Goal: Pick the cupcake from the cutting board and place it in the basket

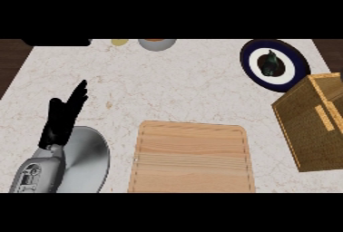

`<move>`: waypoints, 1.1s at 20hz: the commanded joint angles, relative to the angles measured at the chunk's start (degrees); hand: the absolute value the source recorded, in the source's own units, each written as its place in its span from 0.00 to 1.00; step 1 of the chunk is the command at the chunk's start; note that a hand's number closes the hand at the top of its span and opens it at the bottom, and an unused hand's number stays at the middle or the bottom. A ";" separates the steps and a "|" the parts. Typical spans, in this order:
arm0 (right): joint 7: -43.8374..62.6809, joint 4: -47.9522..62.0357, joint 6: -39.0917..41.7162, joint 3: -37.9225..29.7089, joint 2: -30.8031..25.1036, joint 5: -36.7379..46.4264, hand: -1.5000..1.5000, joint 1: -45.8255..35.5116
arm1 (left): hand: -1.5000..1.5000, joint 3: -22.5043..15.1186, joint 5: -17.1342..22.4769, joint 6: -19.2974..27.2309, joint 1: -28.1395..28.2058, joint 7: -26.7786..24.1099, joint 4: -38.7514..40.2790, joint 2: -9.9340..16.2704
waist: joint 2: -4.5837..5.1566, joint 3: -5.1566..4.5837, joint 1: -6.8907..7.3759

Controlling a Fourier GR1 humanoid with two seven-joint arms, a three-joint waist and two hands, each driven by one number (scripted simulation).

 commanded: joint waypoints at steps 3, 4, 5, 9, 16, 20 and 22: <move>-4.00 3.62 -5.09 -2.63 3.23 -3.12 0.00 1.52 | 0.50 -0.38 -0.22 0.84 1.62 -0.01 -2.19 -1.19 | -0.06 0.01 0.05; -5.40 7.28 -7.33 -2.64 2.79 -2.47 0.00 -0.48 | 0.50 0.90 0.47 -0.20 -3.60 0.02 2.76 -0.02 | 0.07 0.00 -0.06; -6.97 7.28 -9.85 -3.20 4.21 -2.57 0.00 0.54 | 0.50 -0.46 -1.46 2.33 -3.82 1.93 1.49 -1.60 | 0.06 0.02 -0.08; -6.90 1.43 -13.59 -5.68 6.94 -5.41 0.00 1.12 | 0.50 2.09 1.33 -0.59 -2.10 0.24 2.09 0.68 | -0.10 -0.01 -0.31; -5.31 1.27 -18.32 -17.30 2.38 -10.19 0.00 1.89 | 0.50 2.67 1.77 -1.69 1.18 -0.41 0.42 1.84 | -0.20 -0.03 -0.44; -6.30 6.30 -15.76 -25.71 -1.58 -16.02 0.00 5.64 | 0.50 2.28 1.78 -1.55 -1.85 1.02 0.59 1.34 | -0.18 0.01 -1.15; -7.70 4.40 -16.16 -28.33 -2.35 -17.29 0.00 8.80 | 0.50 1.17 0.64 -0.87 0.10 -0.62 1.86 0.09 | -0.15 -0.01 -1.09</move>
